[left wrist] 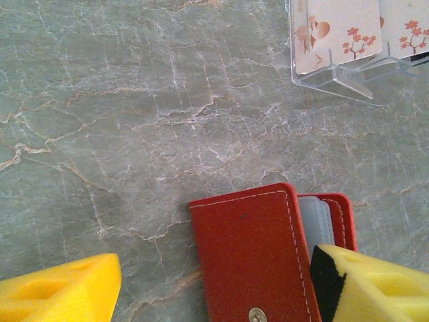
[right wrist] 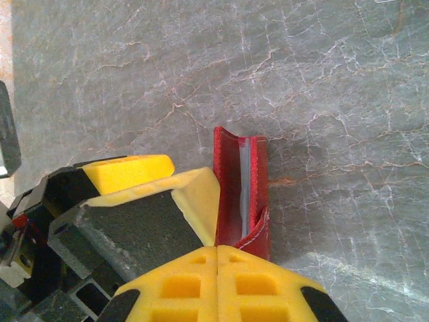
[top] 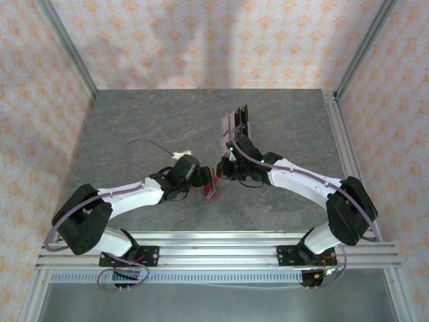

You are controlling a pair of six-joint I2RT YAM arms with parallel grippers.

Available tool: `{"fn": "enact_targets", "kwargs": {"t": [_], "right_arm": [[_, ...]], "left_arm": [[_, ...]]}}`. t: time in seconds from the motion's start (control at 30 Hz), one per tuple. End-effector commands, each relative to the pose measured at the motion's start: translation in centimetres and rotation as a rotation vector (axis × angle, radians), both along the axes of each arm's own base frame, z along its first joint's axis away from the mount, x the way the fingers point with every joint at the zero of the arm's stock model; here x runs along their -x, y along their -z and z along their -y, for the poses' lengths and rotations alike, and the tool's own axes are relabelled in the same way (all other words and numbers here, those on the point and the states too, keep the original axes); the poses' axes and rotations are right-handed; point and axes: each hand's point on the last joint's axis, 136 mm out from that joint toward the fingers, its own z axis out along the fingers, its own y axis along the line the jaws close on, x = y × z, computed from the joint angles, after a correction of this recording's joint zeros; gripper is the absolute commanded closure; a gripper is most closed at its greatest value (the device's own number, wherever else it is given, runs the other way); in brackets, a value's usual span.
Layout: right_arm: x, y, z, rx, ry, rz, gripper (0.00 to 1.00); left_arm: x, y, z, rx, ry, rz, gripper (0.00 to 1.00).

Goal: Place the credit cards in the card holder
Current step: Open the card holder at the center of the table.

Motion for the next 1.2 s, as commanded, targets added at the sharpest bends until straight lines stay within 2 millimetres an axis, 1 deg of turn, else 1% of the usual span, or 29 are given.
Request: {"fn": "enact_targets", "kwargs": {"t": [0.0, 0.27, 0.37, 0.6, 0.7, 0.8, 0.87, 1.0, 1.03, 1.17], "right_arm": [[0.0, 0.0, 0.8, 0.003, 0.028, 0.015, 1.00], [0.1, 2.4, 2.3, 0.034, 0.066, -0.010, 1.00], [0.2, 3.9, 2.8, 0.052, 0.078, -0.026, 1.00], [0.4, 8.2, 4.3, 0.113, 0.123, -0.069, 1.00], [0.4, 9.7, 5.1, 0.151, 0.138, -0.080, 0.93], [0.5, 10.8, 5.8, 0.182, 0.150, -0.091, 0.84], [0.6, 11.3, 6.1, 0.199, 0.158, -0.093, 0.83], [0.5, 12.0, 6.8, 0.231, 0.171, -0.098, 0.83], [0.4, 12.0, 6.9, 0.235, 0.174, -0.096, 0.84], [0.3, 12.3, 7.2, 0.248, 0.176, -0.100, 1.00]], "left_arm": [[0.5, 0.5, -1.5, -0.037, -0.049, 0.003, 0.25], [1.9, 0.8, -3.6, -0.076, -0.083, 0.008, 0.25], [2.4, 1.1, -4.4, -0.092, -0.092, 0.005, 0.26], [3.8, 2.7, -6.2, -0.142, -0.122, -0.026, 0.26], [4.6, 3.4, -7.2, -0.164, -0.141, -0.043, 0.26], [5.2, 3.9, -8.3, -0.198, -0.170, -0.062, 0.26], [5.5, 4.1, -8.9, -0.222, -0.184, -0.076, 0.26], [6.0, 4.6, -10.0, -0.273, -0.229, -0.106, 0.26], [6.1, 4.8, -10.3, -0.293, -0.235, -0.118, 0.26], [6.0, 5.6, -10.2, -0.333, -0.230, -0.155, 0.26]]}}
